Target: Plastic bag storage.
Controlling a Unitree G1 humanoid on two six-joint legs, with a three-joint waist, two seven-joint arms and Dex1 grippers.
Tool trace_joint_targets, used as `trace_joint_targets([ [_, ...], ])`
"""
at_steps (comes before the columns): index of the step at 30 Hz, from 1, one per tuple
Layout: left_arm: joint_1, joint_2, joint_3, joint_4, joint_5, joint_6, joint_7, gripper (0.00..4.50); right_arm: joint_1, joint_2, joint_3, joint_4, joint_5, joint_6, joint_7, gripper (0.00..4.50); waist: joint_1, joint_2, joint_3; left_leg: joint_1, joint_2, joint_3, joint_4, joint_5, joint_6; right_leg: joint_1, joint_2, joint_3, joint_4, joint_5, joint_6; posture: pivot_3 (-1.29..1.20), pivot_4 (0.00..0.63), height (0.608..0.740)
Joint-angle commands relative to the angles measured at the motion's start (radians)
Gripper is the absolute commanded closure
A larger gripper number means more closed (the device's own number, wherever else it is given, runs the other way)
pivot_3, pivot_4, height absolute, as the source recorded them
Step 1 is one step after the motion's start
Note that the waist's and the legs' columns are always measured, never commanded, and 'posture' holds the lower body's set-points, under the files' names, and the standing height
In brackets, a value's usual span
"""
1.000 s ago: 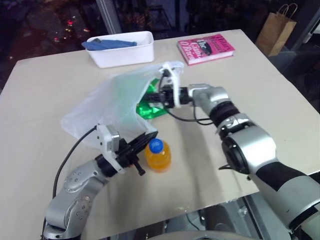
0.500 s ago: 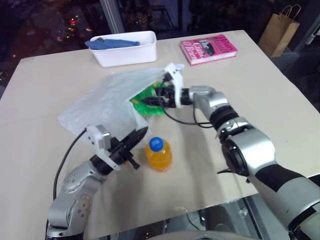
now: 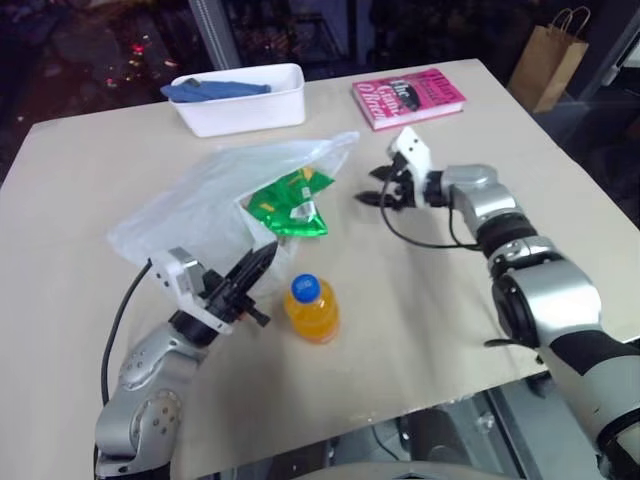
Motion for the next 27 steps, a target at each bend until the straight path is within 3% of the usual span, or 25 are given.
trace_joint_targets([
  [1,0.002,0.002,0.005,-0.036,-0.004,-0.014,0.003,4.50,-0.062,0.008,-0.002,0.015,-0.039,-0.112,-0.123,0.98,-0.004,0.000,0.000,0.000,0.000,0.000,0.000,0.000,0.000,0.000,0.000,0.000,0.000,0.000,0.000,0.00,0.150,0.740],
  [5,-0.004,0.007,0.003,-0.033,-0.003,-0.009,0.005,4.50,-0.091,0.045,-0.004,0.036,-0.070,-0.203,-0.221,0.98,-0.012,0.000,0.000,0.002,0.002,0.005,-0.001,0.000,0.000,-0.001,0.002,0.005,0.002,0.000,0.000,0.00,0.150,0.740],
  [9,-0.008,0.009,0.002,-0.034,-0.002,-0.006,0.009,4.50,-0.114,0.090,-0.041,0.043,-0.044,-0.245,-0.226,0.98,-0.008,0.000,0.000,0.002,0.003,0.005,0.000,0.000,0.000,-0.001,0.003,0.006,0.004,0.000,0.000,0.00,0.150,0.740],
  [17,-0.004,0.004,-0.030,-0.062,0.007,0.003,0.034,4.50,-0.160,0.158,0.018,0.073,-0.136,-0.290,-0.295,0.98,-0.007,0.000,0.000,0.002,0.002,0.005,0.000,0.000,0.000,-0.002,0.003,0.006,0.004,0.000,0.000,0.00,0.150,0.740],
  [20,-0.007,0.006,-0.035,-0.073,0.005,0.008,0.049,4.50,-0.156,0.162,0.058,0.082,-0.187,-0.290,-0.305,1.91,-0.007,0.000,0.000,0.002,0.002,0.005,0.000,0.000,0.000,-0.002,0.003,0.006,0.004,0.000,0.000,0.00,0.150,0.740],
  [25,-0.002,0.007,-0.034,-0.087,0.005,0.011,0.064,4.50,-0.151,0.168,0.051,0.088,-0.194,-0.287,-0.317,4.26,-0.007,0.000,0.000,0.002,0.002,0.005,0.000,0.000,0.000,-0.002,0.003,0.006,0.004,0.000,0.000,0.00,0.150,0.740],
  [27,0.001,0.006,-0.034,-0.092,0.004,0.013,0.068,4.50,-0.153,0.166,0.035,0.088,-0.180,-0.278,-0.324,4.46,-0.007,0.000,0.000,0.002,0.002,0.005,0.000,0.000,0.000,-0.002,0.003,0.006,0.004,0.000,0.000,0.00,0.150,0.740],
])
